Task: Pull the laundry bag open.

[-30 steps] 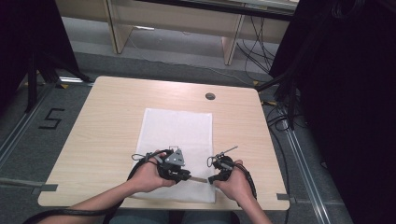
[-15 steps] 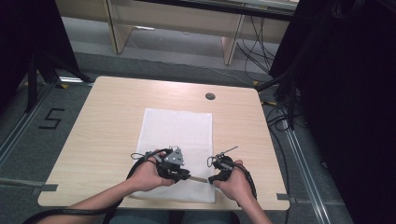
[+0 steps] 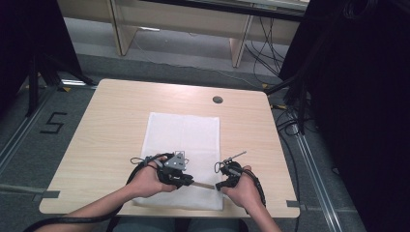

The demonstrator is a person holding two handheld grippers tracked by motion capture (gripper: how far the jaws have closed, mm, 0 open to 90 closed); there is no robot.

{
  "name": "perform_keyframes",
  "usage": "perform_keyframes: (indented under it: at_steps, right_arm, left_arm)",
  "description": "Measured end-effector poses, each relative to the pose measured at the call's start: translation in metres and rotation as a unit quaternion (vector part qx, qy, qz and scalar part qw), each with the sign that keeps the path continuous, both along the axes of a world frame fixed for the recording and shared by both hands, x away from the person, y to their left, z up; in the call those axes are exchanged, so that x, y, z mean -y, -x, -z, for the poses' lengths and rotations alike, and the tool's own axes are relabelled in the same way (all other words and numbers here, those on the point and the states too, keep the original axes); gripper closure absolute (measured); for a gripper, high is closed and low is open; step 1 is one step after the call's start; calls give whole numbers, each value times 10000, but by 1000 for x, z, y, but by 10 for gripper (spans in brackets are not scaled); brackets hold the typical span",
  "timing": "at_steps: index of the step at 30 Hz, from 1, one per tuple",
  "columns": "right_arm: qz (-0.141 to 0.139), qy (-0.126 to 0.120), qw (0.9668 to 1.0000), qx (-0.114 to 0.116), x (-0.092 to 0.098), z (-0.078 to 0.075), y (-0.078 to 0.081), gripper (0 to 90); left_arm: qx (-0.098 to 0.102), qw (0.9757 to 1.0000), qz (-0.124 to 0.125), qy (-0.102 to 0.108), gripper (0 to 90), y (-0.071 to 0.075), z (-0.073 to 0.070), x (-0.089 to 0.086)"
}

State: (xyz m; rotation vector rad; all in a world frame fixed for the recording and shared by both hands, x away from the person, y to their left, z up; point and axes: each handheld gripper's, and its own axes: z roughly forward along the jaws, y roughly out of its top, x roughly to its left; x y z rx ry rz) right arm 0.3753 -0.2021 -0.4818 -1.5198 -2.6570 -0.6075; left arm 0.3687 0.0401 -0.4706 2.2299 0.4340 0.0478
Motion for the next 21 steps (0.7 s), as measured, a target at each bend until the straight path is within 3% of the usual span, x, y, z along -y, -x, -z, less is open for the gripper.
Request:
perform_keyframes:
  at_steps: [2,6,13,21]
  right_arm:
    - [-5,1,10000,3,0,0,0,900]
    - [-11,-7,10000,-3,0,0,0,900]
    - [-22,-8,10000,-1,0,0,0,900]
    - [-8,16,10000,11,-1,0,0,900]
  left_arm:
    - [58,10000,59,-9,820,-2,-1,-2]
    - [-21,10000,-25,49,820,-1,-2,-2]
    - [21,10000,40,-49,819,1,0,-5]
    - [-41,10000,17,43,819,4,2,-8]
